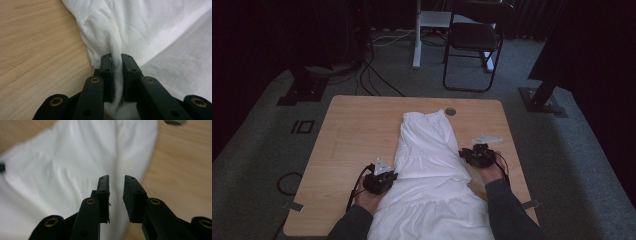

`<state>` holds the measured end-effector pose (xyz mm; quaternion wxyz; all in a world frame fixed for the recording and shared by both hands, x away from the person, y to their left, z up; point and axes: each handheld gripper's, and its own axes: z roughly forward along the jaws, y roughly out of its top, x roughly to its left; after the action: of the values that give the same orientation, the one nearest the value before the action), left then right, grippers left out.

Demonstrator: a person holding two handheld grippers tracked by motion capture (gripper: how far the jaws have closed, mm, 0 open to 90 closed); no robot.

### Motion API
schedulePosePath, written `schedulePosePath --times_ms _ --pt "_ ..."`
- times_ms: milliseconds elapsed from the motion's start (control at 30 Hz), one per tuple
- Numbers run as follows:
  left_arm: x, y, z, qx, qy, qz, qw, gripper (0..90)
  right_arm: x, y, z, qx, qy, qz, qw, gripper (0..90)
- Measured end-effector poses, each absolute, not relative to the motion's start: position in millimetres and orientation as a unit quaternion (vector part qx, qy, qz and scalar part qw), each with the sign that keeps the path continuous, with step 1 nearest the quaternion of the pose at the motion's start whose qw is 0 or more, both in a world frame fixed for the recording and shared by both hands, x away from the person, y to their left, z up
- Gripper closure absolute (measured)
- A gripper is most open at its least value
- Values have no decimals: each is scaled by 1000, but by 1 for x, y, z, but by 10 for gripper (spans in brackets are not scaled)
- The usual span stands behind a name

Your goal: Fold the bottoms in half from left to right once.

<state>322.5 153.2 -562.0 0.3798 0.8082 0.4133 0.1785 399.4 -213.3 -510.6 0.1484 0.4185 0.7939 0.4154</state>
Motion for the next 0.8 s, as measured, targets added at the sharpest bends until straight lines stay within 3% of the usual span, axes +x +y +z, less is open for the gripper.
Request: schedulePosePath --times_ms 67,200,233,300,333,367,433,567,800 --pt "322 153 -562 808 413 179 381 808 420 -200 -515 425 794 417 124 629" --pt "322 153 -562 808 412 180 380 807 452 -180 -531 439 788 420 96 502" --pt "322 153 -562 808 412 181 380 807 458 -177 -535 442 789 419 80 517" --pt "322 153 -562 808 412 179 382 794 464 -174 -542 437 802 403 55 702" --pt "321 153 -562 808 411 180 381 788 465 -173 -542 436 808 392 56 792" --pt "321 153 -563 808 411 182 380 780 462 -174 -538 435 811 380 90 885" --pt "320 152 -563 809 409 182 381 771 455 -183 -522 441 787 400 162 893" --pt "315 143 -563 816 394 183 381 770 447 -193 -500 429 775 389 252 891" --pt "308 145 -563 819 391 169 384 766 456 -192 -551 463 792 351 189 863"
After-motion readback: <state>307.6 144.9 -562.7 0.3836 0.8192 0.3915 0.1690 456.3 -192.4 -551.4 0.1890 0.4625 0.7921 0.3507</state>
